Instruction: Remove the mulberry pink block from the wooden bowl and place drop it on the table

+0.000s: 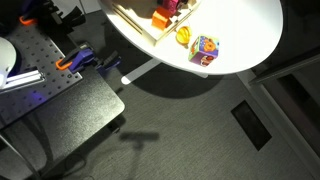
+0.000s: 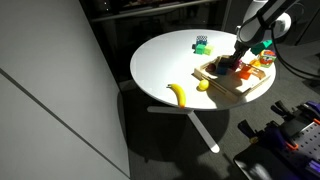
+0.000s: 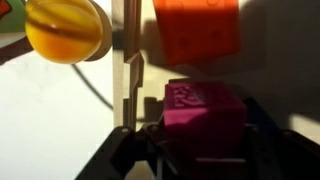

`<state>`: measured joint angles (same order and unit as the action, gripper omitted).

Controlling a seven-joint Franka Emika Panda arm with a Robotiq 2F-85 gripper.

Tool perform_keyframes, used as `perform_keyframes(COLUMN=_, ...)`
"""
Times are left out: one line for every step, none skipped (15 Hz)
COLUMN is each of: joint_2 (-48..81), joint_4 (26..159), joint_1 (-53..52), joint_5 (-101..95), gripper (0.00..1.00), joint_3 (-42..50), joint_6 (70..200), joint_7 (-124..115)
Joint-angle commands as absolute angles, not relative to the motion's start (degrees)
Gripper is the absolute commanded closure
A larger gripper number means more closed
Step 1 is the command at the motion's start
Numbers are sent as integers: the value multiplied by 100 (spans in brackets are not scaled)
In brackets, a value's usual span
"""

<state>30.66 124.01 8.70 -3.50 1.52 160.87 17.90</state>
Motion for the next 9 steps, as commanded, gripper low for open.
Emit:
perform_keyframes(joint_2=2809, joint_4=12344, joint_1=855, joint_5=-418, gripper=75, joint_3=284, joint_6=15908, joint_7=1484)
perform_keyframes(joint_2=2800, joint_4=12291, joint_1=848, joint_5=-410, gripper=75, joint_3=336, joint_6=15895, joint_7=1401)
perform_keyframes(joint_2=2827, joint_4=12205, joint_1=841, joint_5=-406, gripper=75, joint_3=404, joint_6=15919, joint_7=1301)
perform_keyframes(joint_2=2851, joint_4=12125, joint_1=825, joint_5=-406, gripper=75, joint_3=472, joint_6=15908, joint_7=1181)
perform_keyframes(joint_2=2884, joint_4=12040, joint_1=829, joint_5=-405, gripper=75, joint_3=520, joint_6=15903, joint_7=1102)
perform_keyframes(joint_2=2945, joint_4=11931, joint_1=822, joint_5=-404, gripper=75, joint_3=594, joint_6=15912, joint_7=982)
perform_keyframes(joint_2=2993, joint_4=11841, joint_1=809, joint_5=-411, gripper=75, joint_3=662, joint_6=15921, joint_7=874)
perform_keyframes(joint_2=3036, joint_4=11759, joint_1=806, joint_5=-412, gripper=75, joint_3=717, joint_6=15923, joint_7=782)
perform_keyframes(joint_2=3088, joint_4=11672, joint_1=784, joint_5=-425, gripper=75, joint_3=797, joint_6=15927, joint_7=654)
